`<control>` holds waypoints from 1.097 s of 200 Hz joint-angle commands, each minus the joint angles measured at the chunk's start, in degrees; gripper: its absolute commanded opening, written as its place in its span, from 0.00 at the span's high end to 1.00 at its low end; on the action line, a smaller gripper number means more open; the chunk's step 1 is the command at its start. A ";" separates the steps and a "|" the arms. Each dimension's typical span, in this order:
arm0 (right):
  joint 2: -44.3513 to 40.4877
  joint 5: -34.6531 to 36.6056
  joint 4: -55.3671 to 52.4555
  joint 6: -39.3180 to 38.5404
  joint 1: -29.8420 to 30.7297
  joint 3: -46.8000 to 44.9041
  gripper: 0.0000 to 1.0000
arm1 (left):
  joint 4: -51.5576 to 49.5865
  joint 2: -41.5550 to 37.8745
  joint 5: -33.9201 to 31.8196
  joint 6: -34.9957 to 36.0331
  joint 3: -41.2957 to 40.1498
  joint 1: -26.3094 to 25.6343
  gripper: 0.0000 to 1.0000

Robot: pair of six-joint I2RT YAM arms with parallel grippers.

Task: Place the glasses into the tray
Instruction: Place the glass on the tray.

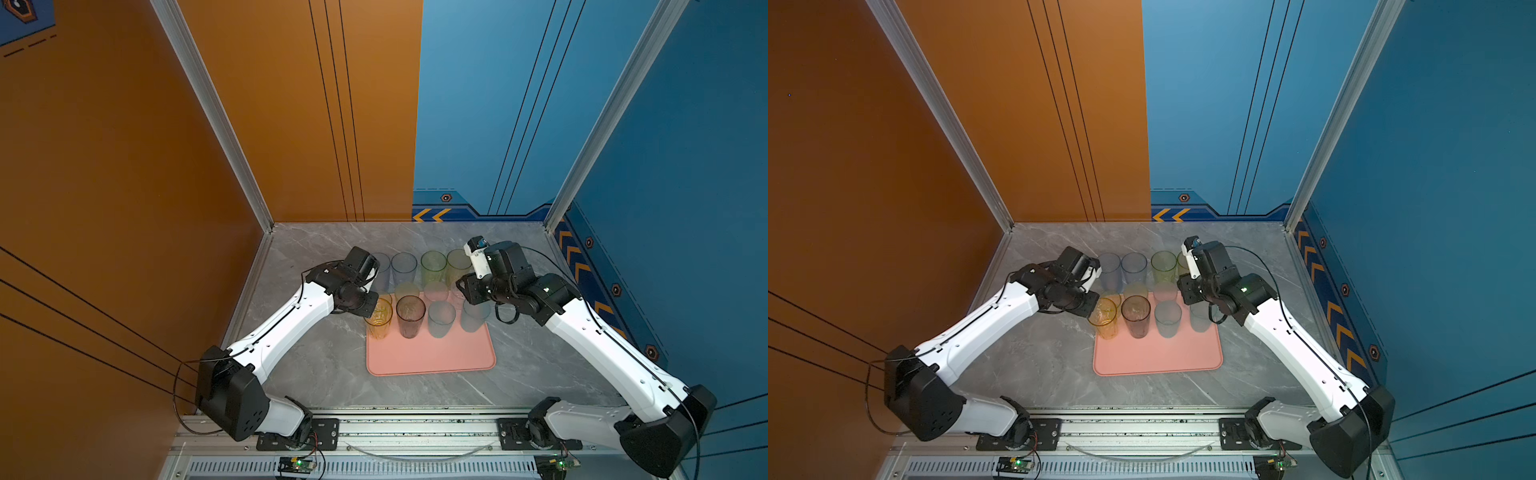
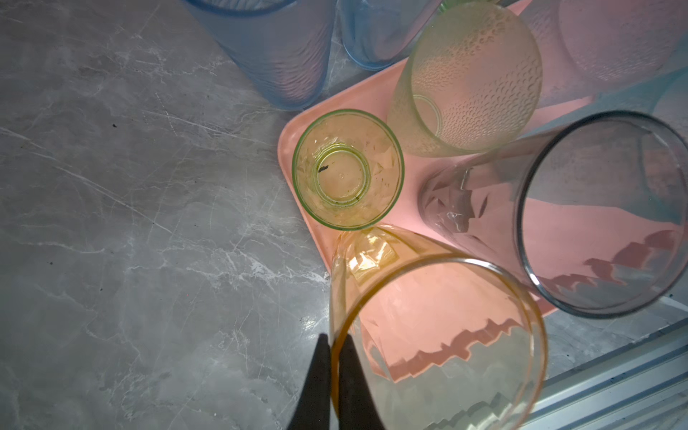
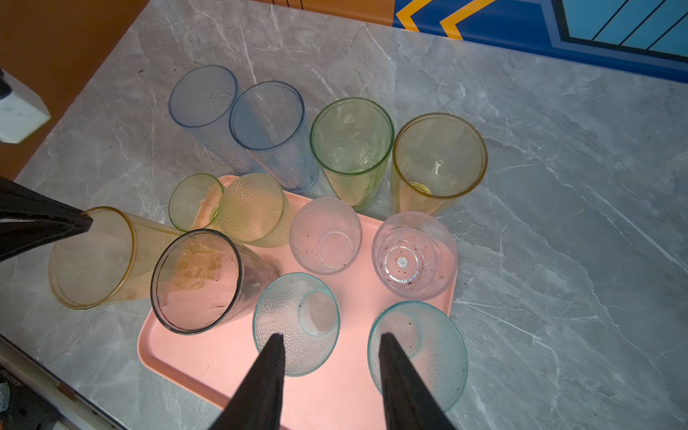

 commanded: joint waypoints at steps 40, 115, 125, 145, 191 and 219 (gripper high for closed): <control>1.92 0.25 -1.83 0.73 -0.42 1.98 0.59 | 4.54 0.31 0.92 1.65 -2.19 2.59 1.00; 3.48 0.14 -1.87 1.12 -0.31 2.83 0.59 | 6.89 1.42 2.47 2.13 -2.29 2.95 1.00; 3.66 0.13 -1.88 1.13 -0.18 2.94 0.59 | 7.07 1.54 2.47 2.23 -2.09 2.95 1.00; 3.79 0.15 -1.88 1.13 -0.17 2.95 0.59 | 7.12 1.93 2.46 2.44 -1.71 2.95 1.00; 3.80 0.38 -1.87 0.99 -0.25 2.65 0.59 | 7.23 3.11 1.97 2.65 -1.10 2.90 1.00; 3.81 0.38 -1.86 0.97 -0.42 2.47 0.59 | 7.31 3.51 1.24 2.78 -0.74 2.86 1.00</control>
